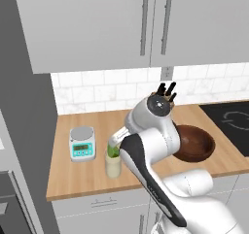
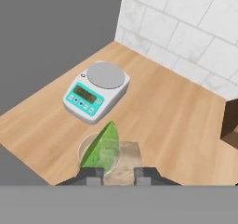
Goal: Grab a lemon wedge from the fridge and one ice cube from the ice bowl, and put them in the glass of lemonade.
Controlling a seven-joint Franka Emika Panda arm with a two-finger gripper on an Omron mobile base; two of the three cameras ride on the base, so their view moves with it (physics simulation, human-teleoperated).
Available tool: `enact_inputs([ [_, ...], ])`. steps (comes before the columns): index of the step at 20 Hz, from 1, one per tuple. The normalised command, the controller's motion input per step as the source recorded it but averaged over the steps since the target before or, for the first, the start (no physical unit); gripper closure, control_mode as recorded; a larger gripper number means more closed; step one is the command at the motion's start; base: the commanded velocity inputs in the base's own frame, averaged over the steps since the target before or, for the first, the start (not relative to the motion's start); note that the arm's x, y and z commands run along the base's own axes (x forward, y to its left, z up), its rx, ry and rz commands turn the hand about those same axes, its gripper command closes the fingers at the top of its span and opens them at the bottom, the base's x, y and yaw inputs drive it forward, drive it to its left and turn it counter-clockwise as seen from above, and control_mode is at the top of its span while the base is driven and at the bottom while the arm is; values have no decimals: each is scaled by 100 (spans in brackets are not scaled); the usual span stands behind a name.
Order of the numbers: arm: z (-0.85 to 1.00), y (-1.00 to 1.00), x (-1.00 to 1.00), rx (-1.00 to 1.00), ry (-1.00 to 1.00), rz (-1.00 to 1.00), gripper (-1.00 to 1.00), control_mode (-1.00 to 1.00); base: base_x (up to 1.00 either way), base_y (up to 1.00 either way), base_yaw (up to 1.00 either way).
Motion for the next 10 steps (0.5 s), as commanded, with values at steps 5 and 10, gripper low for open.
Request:
enact_inputs([
  [5, 0, 9, 0, 0, 0, 0, 100, -100, 0, 0, 0],
  [10, 0, 2, 0, 0, 6, 0, 100, -100, 0, 0, 0],
])
